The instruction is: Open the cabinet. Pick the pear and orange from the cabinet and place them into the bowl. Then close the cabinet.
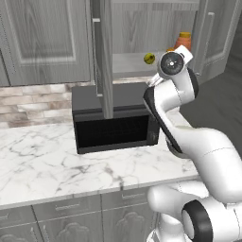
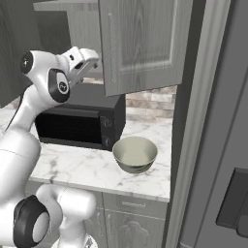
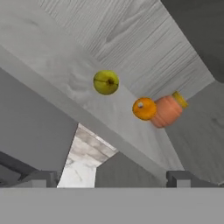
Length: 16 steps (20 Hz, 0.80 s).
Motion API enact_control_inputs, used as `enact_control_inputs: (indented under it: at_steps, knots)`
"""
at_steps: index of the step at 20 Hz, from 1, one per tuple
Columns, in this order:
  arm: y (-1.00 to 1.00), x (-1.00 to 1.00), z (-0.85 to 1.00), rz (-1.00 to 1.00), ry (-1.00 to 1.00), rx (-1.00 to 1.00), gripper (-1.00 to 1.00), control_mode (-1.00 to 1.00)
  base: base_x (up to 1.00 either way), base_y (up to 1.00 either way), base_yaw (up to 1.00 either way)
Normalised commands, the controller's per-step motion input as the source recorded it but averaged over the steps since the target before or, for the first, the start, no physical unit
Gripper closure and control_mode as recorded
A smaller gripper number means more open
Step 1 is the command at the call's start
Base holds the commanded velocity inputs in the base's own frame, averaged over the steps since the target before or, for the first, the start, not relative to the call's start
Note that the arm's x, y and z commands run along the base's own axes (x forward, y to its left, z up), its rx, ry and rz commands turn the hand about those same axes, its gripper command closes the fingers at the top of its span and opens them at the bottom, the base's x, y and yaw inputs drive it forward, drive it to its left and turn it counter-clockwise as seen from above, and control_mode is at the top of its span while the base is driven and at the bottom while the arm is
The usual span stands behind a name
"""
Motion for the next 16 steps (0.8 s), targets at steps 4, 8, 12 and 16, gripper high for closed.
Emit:
enact_control_inputs:
  at_steps: [4,8,12,16]
  knots:
    - [-0.1,0.98,0.0,0.0,0.0,0.0,-1.0,-1.0,0.0,0.0,0.0]
    - [-0.23,0.41,0.0,-0.04,0.09,0.0,-1.0,-1.0,0.0,0.0,0.0]
    - [-0.53,-0.02,0.0,-0.18,0.18,0.0,-1.0,-1.0,0.0,0.0,0.0]
    - [-0.5,-0.33,0.05,-0.23,0.11,0.0,-1.0,-1.0,0.0,0.0,0.0]
